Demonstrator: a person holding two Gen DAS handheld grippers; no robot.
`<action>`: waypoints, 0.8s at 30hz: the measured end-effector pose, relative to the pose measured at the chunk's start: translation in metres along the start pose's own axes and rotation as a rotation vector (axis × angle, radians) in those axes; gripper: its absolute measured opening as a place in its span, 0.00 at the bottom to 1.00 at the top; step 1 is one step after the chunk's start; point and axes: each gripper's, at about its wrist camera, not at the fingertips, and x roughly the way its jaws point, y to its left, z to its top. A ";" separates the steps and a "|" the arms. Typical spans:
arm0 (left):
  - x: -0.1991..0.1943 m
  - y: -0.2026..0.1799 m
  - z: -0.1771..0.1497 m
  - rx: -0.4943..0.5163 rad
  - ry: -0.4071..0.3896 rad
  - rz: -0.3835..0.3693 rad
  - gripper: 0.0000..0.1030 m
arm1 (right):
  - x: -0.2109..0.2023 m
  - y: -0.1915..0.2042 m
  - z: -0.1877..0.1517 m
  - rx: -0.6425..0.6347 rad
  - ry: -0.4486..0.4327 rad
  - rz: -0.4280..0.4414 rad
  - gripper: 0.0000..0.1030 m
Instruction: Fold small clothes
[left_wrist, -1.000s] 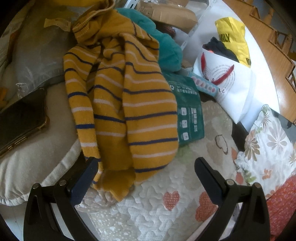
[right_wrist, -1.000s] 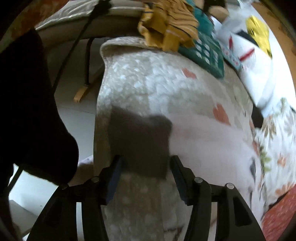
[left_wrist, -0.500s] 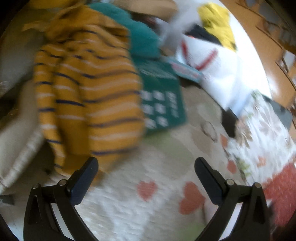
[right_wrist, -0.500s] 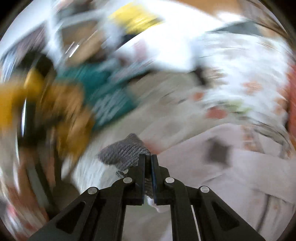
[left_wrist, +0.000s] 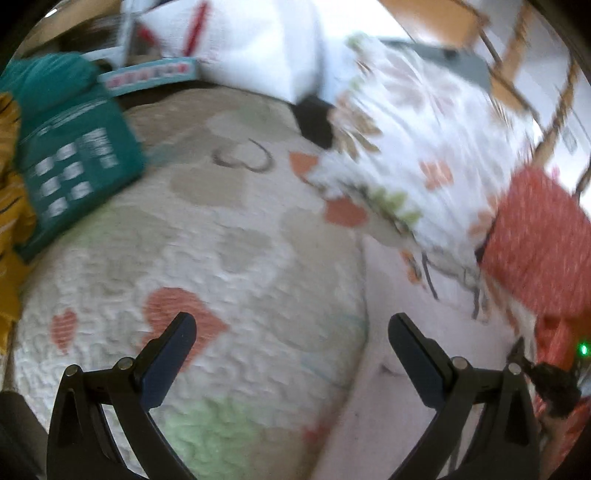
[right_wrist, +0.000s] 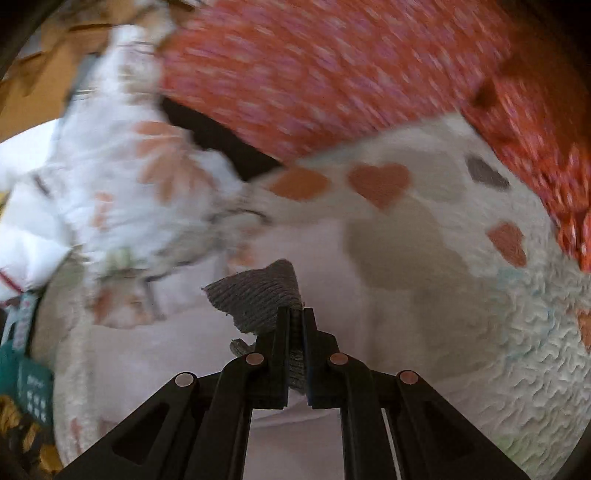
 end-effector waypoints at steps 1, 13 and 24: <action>0.007 -0.010 -0.004 0.025 0.019 -0.001 1.00 | 0.004 -0.007 0.002 0.003 0.009 -0.026 0.07; 0.053 -0.045 -0.043 0.122 0.203 -0.015 1.00 | -0.023 -0.002 -0.001 -0.145 -0.027 0.069 0.17; 0.091 -0.051 -0.067 0.279 0.297 0.118 0.75 | -0.015 0.000 -0.037 -0.203 0.048 0.041 0.37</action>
